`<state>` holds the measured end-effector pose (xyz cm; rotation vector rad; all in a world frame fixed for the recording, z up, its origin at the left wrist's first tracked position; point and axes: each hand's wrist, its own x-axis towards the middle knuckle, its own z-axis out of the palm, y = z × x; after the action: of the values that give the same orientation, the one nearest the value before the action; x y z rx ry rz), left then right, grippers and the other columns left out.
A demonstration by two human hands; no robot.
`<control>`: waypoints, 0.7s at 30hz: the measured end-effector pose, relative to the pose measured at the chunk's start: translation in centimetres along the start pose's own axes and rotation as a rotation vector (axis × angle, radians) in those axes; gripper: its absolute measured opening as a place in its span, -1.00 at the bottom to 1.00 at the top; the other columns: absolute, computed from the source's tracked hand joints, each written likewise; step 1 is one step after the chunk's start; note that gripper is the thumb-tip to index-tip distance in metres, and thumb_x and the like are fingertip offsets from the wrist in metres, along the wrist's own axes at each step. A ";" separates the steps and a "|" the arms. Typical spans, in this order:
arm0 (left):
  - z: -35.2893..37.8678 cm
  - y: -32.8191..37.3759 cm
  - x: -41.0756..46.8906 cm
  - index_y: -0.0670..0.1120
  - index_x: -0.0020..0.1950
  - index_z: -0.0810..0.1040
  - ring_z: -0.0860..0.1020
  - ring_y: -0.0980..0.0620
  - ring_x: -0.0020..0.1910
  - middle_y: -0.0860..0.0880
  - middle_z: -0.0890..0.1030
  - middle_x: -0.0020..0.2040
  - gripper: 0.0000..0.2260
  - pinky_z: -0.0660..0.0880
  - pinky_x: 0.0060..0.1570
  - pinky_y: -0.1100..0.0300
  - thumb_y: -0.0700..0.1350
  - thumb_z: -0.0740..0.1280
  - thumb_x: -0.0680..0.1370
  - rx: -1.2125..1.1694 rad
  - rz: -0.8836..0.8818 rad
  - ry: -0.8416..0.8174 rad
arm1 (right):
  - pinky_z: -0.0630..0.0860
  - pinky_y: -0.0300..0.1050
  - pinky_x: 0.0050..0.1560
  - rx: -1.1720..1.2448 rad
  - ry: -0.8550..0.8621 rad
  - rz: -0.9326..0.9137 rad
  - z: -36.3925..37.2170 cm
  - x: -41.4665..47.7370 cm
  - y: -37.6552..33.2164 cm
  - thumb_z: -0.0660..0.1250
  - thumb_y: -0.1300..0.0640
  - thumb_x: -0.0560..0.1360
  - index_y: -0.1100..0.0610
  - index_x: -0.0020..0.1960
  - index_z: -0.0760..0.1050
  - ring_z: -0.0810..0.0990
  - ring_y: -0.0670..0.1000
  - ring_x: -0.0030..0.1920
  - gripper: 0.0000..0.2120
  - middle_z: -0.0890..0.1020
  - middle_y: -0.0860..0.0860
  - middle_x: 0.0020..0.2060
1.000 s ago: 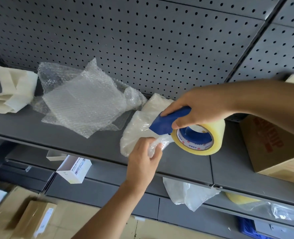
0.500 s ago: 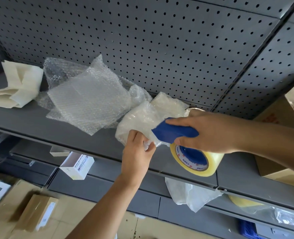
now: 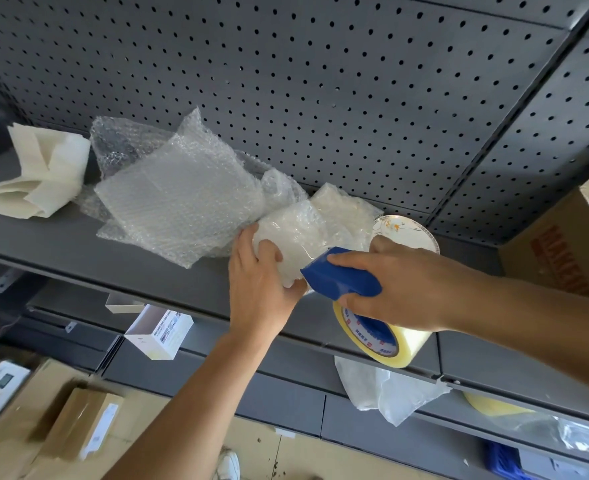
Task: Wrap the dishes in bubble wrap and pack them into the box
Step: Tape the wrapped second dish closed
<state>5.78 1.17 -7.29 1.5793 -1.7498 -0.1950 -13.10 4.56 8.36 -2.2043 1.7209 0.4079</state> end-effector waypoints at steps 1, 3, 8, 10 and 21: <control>-0.1 -0.1 0.3 -0.09 0.06 0.42 0.39 -0.26 0.40 -0.20 0.38 0.41 -0.48 0.53 0.14 -0.22 0.04 0.62 0.30 0.000 0.001 -0.038 | 0.41 -0.14 -0.07 0.012 0.006 0.005 0.2 0.0 -0.1 0.16 -0.32 0.57 -0.39 0.52 0.09 0.54 0.04 0.03 -0.45 0.36 -0.11 0.13; -0.4 -0.2 0.7 -0.01 0.13 0.39 0.43 -0.22 0.33 -0.16 0.40 0.38 -0.46 0.55 0.05 -0.16 0.06 0.60 0.32 0.027 0.025 -0.061 | 0.41 -0.13 -0.06 0.021 0.028 0.008 0.3 0.2 -0.2 0.16 -0.32 0.57 -0.38 0.51 0.09 0.52 0.04 0.01 -0.45 0.36 -0.11 0.12; -0.8 -0.7 0.9 0.11 0.43 0.34 0.32 -0.11 0.29 -0.06 0.34 0.39 -0.34 0.53 0.07 -0.04 0.04 0.54 0.40 -0.047 -0.060 -0.094 | 0.41 -0.12 -0.03 0.019 0.054 0.009 0.7 0.4 -0.8 0.16 -0.34 0.55 -0.35 0.54 0.06 0.48 0.03 -0.05 -0.39 0.29 -0.11 0.09; -0.9 -1.0 1.3 0.19 0.53 0.30 0.26 -0.07 0.32 -0.01 0.29 0.42 -0.30 0.48 0.10 0.04 0.05 0.51 0.45 -0.066 -0.091 -0.172 | 0.45 -0.10 -0.01 -0.014 0.041 0.006 1.0 0.4 -1.1 0.16 -0.33 0.56 -0.32 0.56 0.04 0.47 0.03 -0.09 -0.38 0.26 -0.10 0.09; -3.6 -1.2 4.8 0.16 0.34 0.39 0.55 0.05 0.21 0.10 0.54 0.24 -0.28 0.55 0.13 0.05 -0.01 0.64 0.26 -0.470 -0.445 -0.508 | 0.43 -0.10 -0.03 -0.053 0.054 -0.031 2.4 1.3 -0.7 0.15 -0.29 0.58 -0.30 0.55 0.07 0.44 0.02 -0.13 -0.42 0.30 -0.07 0.13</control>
<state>9.15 -2.17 -3.40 1.6155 -1.5112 -1.2211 -12.21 4.54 5.65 -2.2965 1.7195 0.3933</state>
